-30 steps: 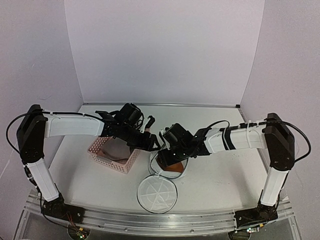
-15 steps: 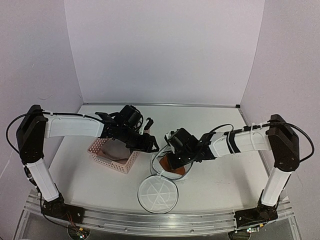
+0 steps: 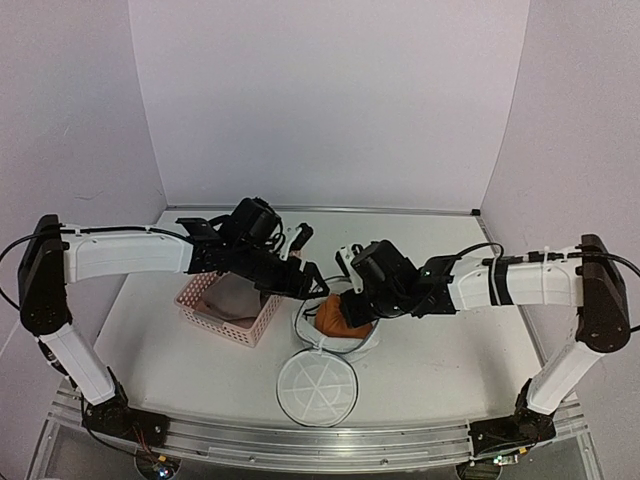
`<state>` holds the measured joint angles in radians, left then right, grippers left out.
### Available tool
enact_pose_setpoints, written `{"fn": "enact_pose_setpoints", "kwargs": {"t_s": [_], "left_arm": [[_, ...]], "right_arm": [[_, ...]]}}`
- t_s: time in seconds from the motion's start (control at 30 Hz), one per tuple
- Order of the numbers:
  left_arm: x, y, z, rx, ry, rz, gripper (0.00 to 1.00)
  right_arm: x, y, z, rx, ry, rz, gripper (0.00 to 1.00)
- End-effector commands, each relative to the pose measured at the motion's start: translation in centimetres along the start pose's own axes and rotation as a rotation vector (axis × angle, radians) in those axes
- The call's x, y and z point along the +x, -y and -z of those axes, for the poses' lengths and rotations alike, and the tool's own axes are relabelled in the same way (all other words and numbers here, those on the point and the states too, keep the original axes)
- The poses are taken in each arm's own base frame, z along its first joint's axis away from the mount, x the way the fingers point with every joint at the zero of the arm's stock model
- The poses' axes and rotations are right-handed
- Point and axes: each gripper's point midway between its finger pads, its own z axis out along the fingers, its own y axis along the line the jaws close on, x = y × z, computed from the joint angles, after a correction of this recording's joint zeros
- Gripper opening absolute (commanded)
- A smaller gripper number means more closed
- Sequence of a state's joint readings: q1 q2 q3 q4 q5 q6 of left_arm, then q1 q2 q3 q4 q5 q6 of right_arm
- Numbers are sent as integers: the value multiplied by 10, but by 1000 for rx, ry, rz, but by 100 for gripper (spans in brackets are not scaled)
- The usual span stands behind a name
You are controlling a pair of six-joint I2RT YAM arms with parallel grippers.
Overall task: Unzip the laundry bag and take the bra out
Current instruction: Hold the bra from the laundry bag, then hold the laundry bag at the center of the board, then pick up the bra from the laundry bag.
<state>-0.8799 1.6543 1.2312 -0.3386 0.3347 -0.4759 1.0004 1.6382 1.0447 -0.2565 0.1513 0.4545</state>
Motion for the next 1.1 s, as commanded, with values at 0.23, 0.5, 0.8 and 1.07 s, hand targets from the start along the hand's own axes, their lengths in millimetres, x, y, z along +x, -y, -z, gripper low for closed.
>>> {"fn": "enact_pose_setpoints", "kwargs": {"t_s": [0.23,0.5,0.8,1.07], "left_arm": [[-18,2,-19,-40,33,-61,81],[-17,-13,-36,-96,10,-56,39],[-21,-10,-38,-88,7,-68,0],[-20,-7,-42,-68,-7,-69,0]], "right_arm": [[-12,-11,24,-58,66,-17,0],[-10,-17,32,-105,89,-1,0],[-10,-39,49,-254,172,60,0],[-22,-73,81,-482,293,153,0]]}}
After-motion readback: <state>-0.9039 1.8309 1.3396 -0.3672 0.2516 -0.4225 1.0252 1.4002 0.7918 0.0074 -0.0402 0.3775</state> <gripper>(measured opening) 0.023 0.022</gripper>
